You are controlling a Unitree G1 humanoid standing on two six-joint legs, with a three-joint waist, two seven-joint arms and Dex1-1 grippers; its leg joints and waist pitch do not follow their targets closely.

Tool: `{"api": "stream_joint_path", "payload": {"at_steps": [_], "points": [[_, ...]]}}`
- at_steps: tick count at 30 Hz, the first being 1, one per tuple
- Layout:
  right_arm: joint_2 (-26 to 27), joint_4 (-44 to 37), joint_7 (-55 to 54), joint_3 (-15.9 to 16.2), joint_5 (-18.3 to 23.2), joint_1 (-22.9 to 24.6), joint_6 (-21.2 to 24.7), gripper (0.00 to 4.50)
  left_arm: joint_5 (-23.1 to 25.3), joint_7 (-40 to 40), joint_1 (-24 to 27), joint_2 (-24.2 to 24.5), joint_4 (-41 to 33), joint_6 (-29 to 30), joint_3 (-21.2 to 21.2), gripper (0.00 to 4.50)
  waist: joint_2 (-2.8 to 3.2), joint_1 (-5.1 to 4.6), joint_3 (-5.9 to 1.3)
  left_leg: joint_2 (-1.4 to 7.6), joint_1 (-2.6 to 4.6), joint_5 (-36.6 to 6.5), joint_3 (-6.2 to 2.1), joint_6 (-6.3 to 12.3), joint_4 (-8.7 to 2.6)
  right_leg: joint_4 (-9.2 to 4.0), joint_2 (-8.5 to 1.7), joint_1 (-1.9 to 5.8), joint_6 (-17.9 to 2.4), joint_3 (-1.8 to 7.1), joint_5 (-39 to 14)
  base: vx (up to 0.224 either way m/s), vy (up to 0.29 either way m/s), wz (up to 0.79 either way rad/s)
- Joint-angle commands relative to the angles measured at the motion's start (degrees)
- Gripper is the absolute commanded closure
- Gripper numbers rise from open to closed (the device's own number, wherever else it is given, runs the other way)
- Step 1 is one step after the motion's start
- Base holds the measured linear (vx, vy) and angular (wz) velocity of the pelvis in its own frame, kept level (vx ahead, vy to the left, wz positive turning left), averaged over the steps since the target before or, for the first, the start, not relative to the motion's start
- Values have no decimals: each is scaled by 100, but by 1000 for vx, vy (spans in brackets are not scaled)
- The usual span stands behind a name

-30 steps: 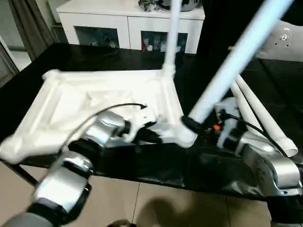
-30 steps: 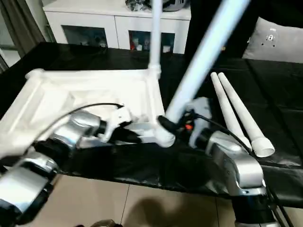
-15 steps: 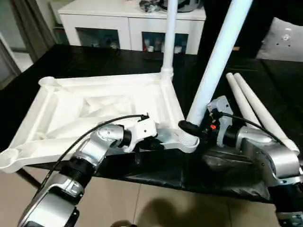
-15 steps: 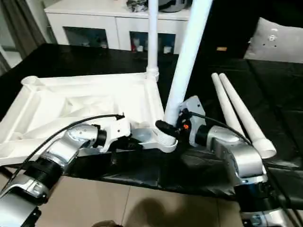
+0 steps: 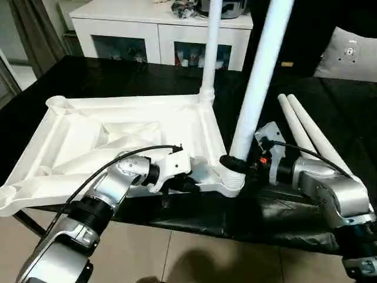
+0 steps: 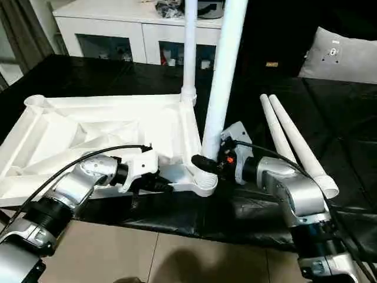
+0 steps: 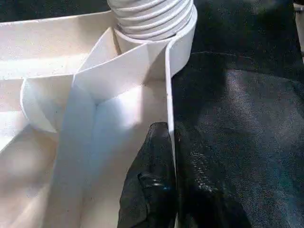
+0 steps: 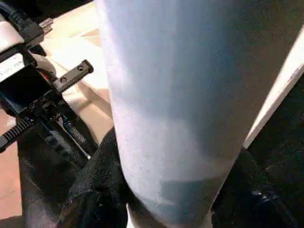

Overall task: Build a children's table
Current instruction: Insert table leg to table base

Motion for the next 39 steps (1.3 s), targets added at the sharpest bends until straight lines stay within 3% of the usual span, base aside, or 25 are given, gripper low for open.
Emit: {"api": "stream_joint_path", "payload": {"at_steps": [1, 6, 10, 12, 14, 15, 16, 17, 18, 20, 24, 29, 34, 39], "points": [[19, 335, -10, 131, -132, 23, 11, 262, 102, -276, 63, 52, -67, 13, -232, 450, -40, 36, -318, 658, 43, -966, -295, 176, -413, -505, -805, 281, -727, 474, -1845, 0, 0, 0], [80, 480, 124, 11, -13, 145, -56, 262, 134, -111, -36, -15, 83, -21, -158, 450, -33, 29, -319, 668, 45, -980, -300, 175, -421, -508, -794, 283, -721, 477, -1810, 0, 0, 0], [283, 611, 25, -442, 308, 465, -201, 262, 104, -50, -36, -68, 162, 31, -101, 450, -39, 53, -319, 683, 63, -1077, -301, 155, -432, -526, -811, 277, -727, 484, -1863, 0, 0, 0], [390, 685, -37, -589, 393, 644, -337, 262, 65, -27, -15, -100, 154, 67, -67, 450, 36, 60, -316, 682, 79, -1190, -313, 116, -439, -545, -813, 276, -737, 476, -1913, 0, 0, 0], [429, 713, -54, -631, 412, 716, -404, 262, 48, -26, -6, -110, 145, 80, -57, 450, -3, 50, -315, 680, 81, -1238, -314, 96, -458, -551, -809, 289, -730, 470, -1946, 0, 0, 0], [565, 816, -240, -759, 397, 875, -656, 262, 35, -36, 13, -121, 129, 99, -50, 450, 48, 58, -308, 682, 84, -1269, -319, 81, -456, -555, -820, 277, -730, 476, -1983, 0, 0, 0], [609, 842, -297, -803, 394, 917, -732, 262, 35, -40, 16, -124, 129, 101, -49, 450, 54, 47, -303, 681, 92, -1384, -315, 55, -463, -597, -825, 268, -696, 475, -2097, 0, 0, 0], [749, 850, -434, -924, 372, 1077, -1029, 262, 40, -31, 21, -137, 142, 103, -40, 450, 98, 52, -301, 676, 105, -1471, -336, 16, -471, -600, -828, 268, -686, 467, -2185, 0, 0, 0], [750, 850, -435, -925, 372, 1078, -1031, 262, 40, -31, 21, -137, 142, 103, -40, 450, 65, 36, -295, 677, 104, -1508, -329, 11, -482, -624, -817, 267, -647, 464, -2245, 0, 0, 0], [875, 620, -491, -984, 330, 1300, -1314, 262, 65, 14, 11, -151, 190, 61, -27, 450, 101, 26, -289, 679, 122, -1644, -348, 5, -496, -643, -815, 267, -559, 457, -2454, 0, 0, 0], [657, 481, -481, -588, -239, 1432, -1888, 262, 61, 51, 1, -160, 208, 67, -5, 450, 102, 9, -286, 688, 115, -1691, -355, -20, -514, -642, -807, 260, -542, 458, -2405, 0, 0, 0], [413, 452, -249, -217, -659, 1421, -2228, 262, 86, 65, 40, -137, 154, 72, -10, 450, 78, -2, -280, 668, 112, -1723, -349, 60, -509, -674, -813, 263, -466, 459, -2626, 0, 0, 0], [159, 610, 191, 174, -830, 1221, -2251, 262, 125, -14, 26, -82, 135, 47, -59, 450, 81, -12, -270, 665, 119, -1711, -342, 131, -511, -695, -806, 251, -418, 459, -2767, 0, 0, 0], [47, 729, 490, 428, -832, 1076, -2139, 263, 159, -159, -111, -18, 265, -36, -92, 450, 103, -17, -296, 710, 91, -1630, -360, 164, -528, -627, -802, 267, -572, 471, -2230, 0, 0, 0]]}}
